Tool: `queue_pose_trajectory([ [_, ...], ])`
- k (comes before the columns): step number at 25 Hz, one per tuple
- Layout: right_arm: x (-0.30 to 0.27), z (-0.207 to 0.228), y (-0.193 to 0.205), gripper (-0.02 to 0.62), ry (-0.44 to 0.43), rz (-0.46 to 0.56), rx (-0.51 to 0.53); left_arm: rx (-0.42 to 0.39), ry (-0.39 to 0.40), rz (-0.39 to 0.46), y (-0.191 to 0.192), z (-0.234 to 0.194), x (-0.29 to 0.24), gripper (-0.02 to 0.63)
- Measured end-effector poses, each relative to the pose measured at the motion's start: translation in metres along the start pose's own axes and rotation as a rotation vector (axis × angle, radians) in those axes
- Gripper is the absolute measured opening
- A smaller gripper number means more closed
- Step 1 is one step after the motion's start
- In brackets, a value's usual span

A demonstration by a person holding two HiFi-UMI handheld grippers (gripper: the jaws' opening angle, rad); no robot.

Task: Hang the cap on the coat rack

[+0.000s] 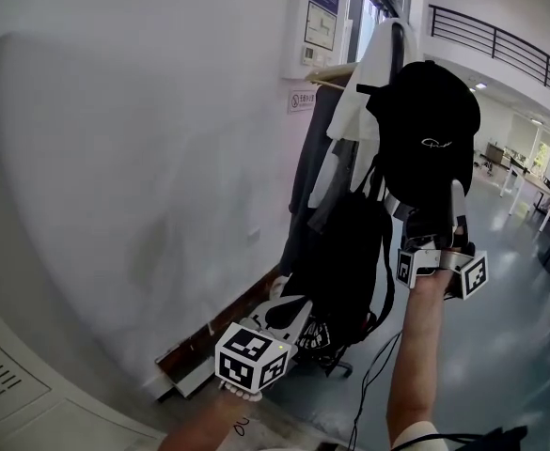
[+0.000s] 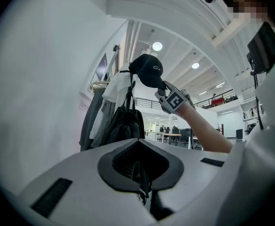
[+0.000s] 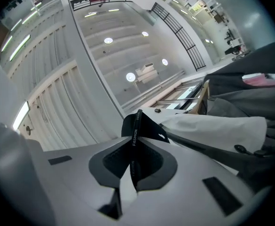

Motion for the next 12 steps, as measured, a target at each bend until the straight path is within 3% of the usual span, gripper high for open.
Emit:
queue_pose_trajectory([
  [5, 0.044, 0.043, 0.011, 0.020, 0.103, 0.057, -0.116, 0.019, -0.029, -0.012, 0.006, -0.010, 0.003, 0.003],
  [12, 0.113, 0.050, 0.030, 0.020, 0.190, 0.066, -0.148, 0.037, -0.023, -0.038, 0.018, -0.011, 0.008, 0.003],
])
Point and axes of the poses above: the fingertips, and each gripper's own axes: x backward along the fingers, z to its right, y out of its underside, the point moved 9 cm from there along x, backward along the fingers, and after that the axes turned 6 degrees about x, right-handed, at the moved point
